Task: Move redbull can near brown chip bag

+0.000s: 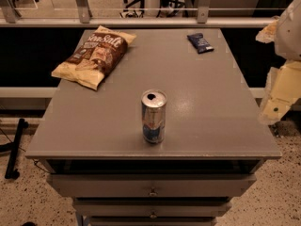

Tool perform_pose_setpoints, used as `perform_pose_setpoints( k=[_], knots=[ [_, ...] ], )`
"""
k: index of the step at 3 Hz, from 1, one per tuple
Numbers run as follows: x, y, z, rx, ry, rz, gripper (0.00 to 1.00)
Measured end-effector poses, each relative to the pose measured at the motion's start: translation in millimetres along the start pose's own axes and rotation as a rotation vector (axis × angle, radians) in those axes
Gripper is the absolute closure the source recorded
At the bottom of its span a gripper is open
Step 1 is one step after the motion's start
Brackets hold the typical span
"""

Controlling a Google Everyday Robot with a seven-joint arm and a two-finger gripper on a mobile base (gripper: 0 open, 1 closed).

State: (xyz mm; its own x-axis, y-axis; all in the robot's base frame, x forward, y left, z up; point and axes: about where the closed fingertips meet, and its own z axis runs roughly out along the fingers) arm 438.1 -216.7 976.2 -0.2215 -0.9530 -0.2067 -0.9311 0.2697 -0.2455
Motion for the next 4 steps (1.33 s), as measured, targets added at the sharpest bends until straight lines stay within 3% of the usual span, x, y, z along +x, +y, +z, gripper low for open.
perform_pose_setpoints(
  k=[1, 2, 3, 4],
  knots=[
    [0, 0, 0, 0.000, 0.000, 0.000, 0.00],
    [-3, 2, 4, -0.018, -0.053, 0.024, 0.00],
    [-22, 14, 31, -0.074, -0.189, 0.064, 0.00],
    [-80, 24, 53, -0.131, -0.406, 0.043, 0.00]
  ],
)
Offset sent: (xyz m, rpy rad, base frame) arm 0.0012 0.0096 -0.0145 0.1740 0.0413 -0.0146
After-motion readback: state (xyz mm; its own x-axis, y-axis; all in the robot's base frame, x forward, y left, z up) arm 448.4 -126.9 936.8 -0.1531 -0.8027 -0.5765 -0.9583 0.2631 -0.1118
